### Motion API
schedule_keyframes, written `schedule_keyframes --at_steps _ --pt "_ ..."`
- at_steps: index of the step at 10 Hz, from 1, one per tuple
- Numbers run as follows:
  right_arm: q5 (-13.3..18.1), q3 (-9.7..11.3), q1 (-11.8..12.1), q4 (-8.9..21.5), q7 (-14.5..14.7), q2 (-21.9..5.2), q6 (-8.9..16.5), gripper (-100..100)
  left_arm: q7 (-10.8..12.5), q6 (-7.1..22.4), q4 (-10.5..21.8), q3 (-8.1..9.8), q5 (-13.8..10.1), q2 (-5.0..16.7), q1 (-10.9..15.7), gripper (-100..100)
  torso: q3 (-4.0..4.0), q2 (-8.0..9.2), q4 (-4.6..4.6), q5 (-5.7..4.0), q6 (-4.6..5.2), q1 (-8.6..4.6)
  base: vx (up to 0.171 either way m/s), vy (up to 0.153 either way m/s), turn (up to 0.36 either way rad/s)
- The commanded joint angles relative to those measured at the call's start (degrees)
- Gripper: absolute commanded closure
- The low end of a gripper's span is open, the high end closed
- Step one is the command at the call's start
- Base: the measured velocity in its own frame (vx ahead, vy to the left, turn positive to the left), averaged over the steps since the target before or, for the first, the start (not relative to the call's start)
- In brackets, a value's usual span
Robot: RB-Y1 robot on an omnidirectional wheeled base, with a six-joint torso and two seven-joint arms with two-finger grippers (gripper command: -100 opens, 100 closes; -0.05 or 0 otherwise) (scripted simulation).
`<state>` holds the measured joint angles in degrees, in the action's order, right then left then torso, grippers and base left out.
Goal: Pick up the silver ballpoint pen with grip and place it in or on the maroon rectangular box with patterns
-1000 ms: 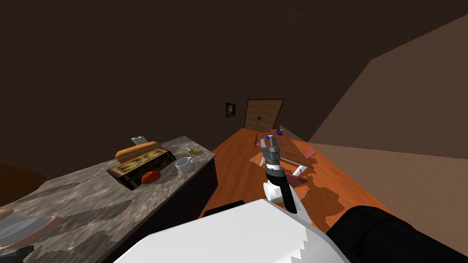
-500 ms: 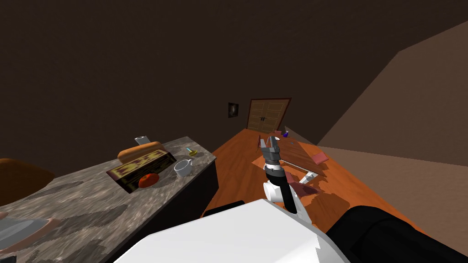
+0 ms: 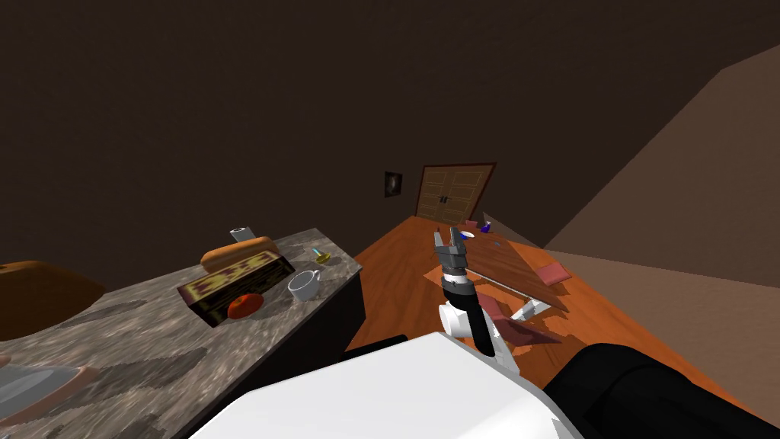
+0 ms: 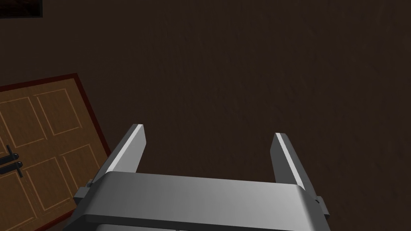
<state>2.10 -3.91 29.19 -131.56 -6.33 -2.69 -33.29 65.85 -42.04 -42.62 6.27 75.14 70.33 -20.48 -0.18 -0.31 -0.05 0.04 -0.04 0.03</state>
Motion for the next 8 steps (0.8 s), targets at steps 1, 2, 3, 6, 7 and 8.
schedule_keyframes --at_steps 1,2,3,6,7,8 --pt "0.0 0.0 0.0 0.0 0.0 0.0 0.0 0 -1.24 -0.03 -0.33 0.05 -1.85 0.4 -1.05 100 0.0 0.0 0.0 0.0 0.0 0.0 0.083 -0.033 0.055" --pt "0.0 0.0 -0.01 0.0 0.0 0.0 0.0 0 -2.91 0.0 -0.61 -0.22 -4.02 0.96 -2.19 100 0.02 0.04 0.01 0.01 0.06 -0.04 0.068 -0.042 0.073" --pt "0.0 0.0 -0.01 0.0 0.0 0.0 0.0 0 -1.74 0.11 -0.8 -0.1 -2.8 0.73 -1.81 100 0.05 0.1 0.02 -0.01 0.01 -0.08 0.031 -0.021 0.029" --pt "0.0 0.01 -0.02 0.0 0.0 0.0 0.0 0 1.15 -1.84 -1.0 0.62 -2.29 2.09 -2.96 100 0.22 0.4 0.08 0.01 0.05 -0.05 -0.016 -0.036 -0.032" --pt "0.0 0.01 -0.02 0.0 0.0 0.0 0.0 0 2.23 -2.52 -1.05 0.89 -2.04 2.59 -3.26 100 0.26 0.48 0.09 -0.02 0.04 -0.15 -0.035 -0.06 -0.036" --pt "0.0 0.01 -0.02 0.0 0.0 0.0 0.0 0 3.42 -3.26 -1.11 1.18 -1.75 3.15 -3.58 100 0.28 0.5 0.09 -0.03 0.01 -0.17 -0.03 -0.052 -0.035"
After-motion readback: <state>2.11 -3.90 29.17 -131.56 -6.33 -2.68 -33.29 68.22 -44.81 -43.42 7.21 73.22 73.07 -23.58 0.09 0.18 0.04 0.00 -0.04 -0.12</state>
